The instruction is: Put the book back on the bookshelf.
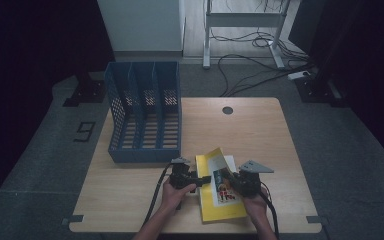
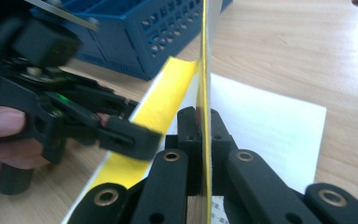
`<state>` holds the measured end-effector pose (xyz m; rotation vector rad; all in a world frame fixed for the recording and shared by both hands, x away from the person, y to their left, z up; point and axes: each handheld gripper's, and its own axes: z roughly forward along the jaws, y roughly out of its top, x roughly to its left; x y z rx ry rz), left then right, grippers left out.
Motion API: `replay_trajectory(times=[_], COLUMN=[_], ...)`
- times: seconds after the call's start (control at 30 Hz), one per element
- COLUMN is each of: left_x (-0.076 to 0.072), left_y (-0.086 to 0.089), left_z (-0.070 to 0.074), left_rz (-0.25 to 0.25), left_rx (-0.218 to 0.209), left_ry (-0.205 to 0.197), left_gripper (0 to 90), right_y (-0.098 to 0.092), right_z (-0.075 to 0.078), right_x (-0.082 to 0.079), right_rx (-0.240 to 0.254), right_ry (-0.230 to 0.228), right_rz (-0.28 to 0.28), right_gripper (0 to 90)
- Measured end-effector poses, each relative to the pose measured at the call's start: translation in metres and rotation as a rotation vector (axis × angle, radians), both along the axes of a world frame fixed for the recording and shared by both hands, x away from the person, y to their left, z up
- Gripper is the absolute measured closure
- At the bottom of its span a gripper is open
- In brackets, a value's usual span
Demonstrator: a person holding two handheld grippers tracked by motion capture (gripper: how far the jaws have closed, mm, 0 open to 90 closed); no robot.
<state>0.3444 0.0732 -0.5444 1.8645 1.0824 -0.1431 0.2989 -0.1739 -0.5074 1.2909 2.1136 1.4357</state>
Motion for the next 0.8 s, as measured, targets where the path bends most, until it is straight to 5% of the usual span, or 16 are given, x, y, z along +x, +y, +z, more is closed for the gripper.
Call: replay_trajectory(times=[0.13, 0.27, 0.53, 0.7, 0.8], left_x=[-0.002, -0.003, -0.008, -0.016, -0.018], left_y=[0.001, 0.006, 0.012, 0.013, 0.015], left_z=[0.002, 0.004, 0.014, 0.036, 0.041], left_rz=[0.001, 0.000, 0.000, 0.000, -0.001], left_rx=[0.012, -0.019, -0.032, -0.001, -0.012], left_ry=[-0.021, -0.027, -0.068, -0.158, -0.172], left_gripper=[50.0, 56.4, 60.1, 62.2, 63.7], right_y=[-0.003, -0.004, -0.006, -0.006, -0.005], right_z=[-0.004, -0.004, -0.001, 0.009, 0.012], right_x=[0.002, 0.002, 0.000, -0.005, -0.007], right_rx=[0.009, 0.005, 0.030, 0.033, 0.040], right_ry=[0.019, 0.016, -0.009, -0.086, -0.097], right_rz=[-0.001, 0.004, 0.027, 0.049, 0.052], right_gripper=[87.3, 87.2, 86.8, 86.5, 86.5])
